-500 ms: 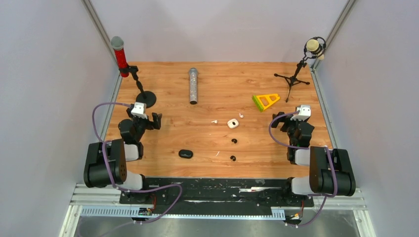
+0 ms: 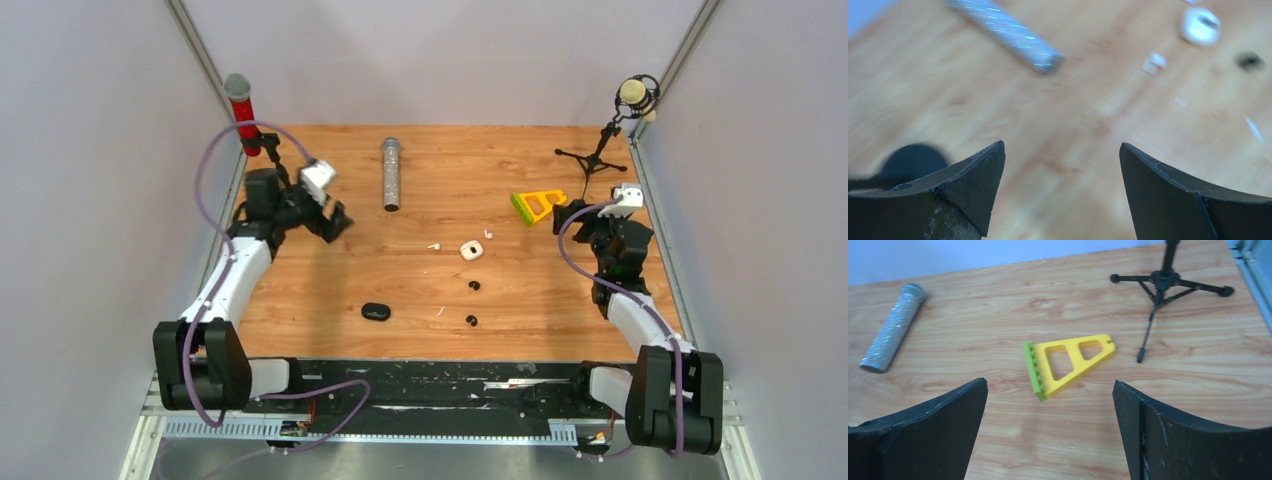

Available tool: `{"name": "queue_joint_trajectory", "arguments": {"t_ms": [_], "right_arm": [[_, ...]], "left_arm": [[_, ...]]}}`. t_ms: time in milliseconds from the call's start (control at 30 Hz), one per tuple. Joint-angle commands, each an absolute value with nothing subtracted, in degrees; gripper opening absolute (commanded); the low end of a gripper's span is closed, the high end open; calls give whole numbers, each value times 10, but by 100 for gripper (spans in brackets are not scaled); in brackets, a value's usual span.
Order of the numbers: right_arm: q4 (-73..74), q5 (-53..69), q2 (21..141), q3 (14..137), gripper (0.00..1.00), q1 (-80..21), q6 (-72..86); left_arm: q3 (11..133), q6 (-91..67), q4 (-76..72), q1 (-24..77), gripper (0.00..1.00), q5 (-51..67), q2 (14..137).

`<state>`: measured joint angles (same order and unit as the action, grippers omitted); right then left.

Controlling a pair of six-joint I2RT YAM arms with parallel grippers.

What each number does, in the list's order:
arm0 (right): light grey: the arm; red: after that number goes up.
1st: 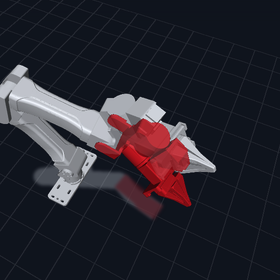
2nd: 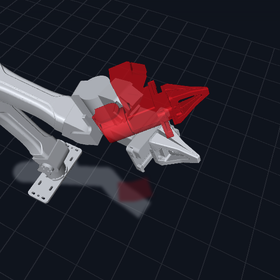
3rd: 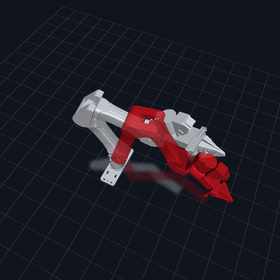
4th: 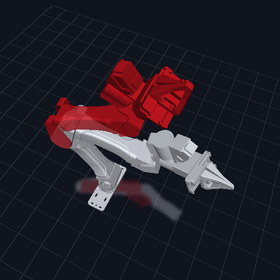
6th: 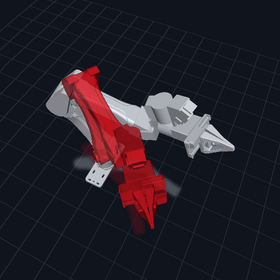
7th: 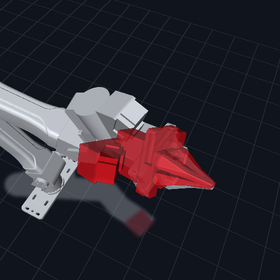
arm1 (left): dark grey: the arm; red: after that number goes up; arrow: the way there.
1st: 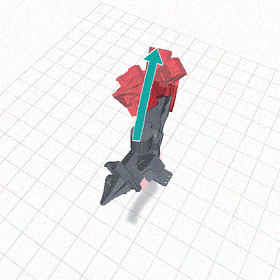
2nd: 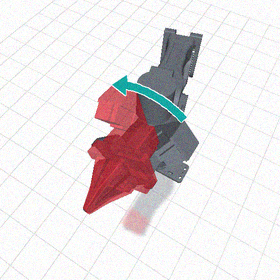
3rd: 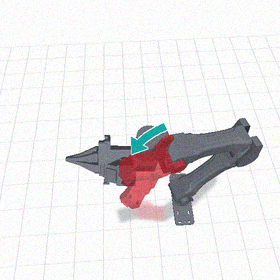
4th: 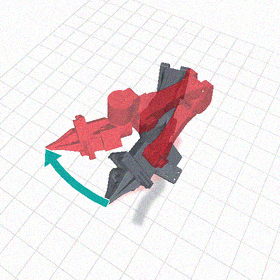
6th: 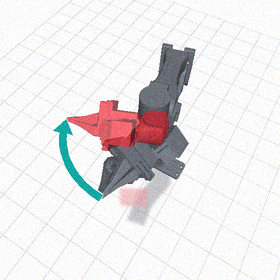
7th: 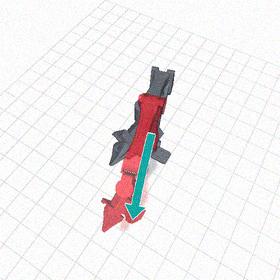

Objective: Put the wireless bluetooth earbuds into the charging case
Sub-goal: Pick up the charging case at the center of the board.

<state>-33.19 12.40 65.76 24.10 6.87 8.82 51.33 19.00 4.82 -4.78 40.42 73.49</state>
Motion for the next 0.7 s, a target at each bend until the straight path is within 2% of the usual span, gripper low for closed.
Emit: {"name": "queue_joint_trajectory", "arguments": {"t_ms": [0, 100, 133, 233, 467, 667], "right_arm": [[-265, 238, 630, 274, 100, 61, 134], [-240, 276, 617, 291, 100, 46, 141], [-233, 283, 612, 296, 100, 37, 141], [-202, 294, 599, 314, 100, 4, 130], [-155, 285, 584, 347, 100, -109, 89], [-150, 292, 595, 362, 100, -142, 89]], "left_arm": [[529, 440, 430, 95, 93, 395, 726], [530, 536, 505, 161, 95, 379, 738], [529, 554, 535, 188, 98, 376, 740], [520, 606, 555, 230, 100, 344, 758], [472, 632, 447, 298, 100, 264, 785], [433, 622, 340, 314, 97, 199, 796]]}}
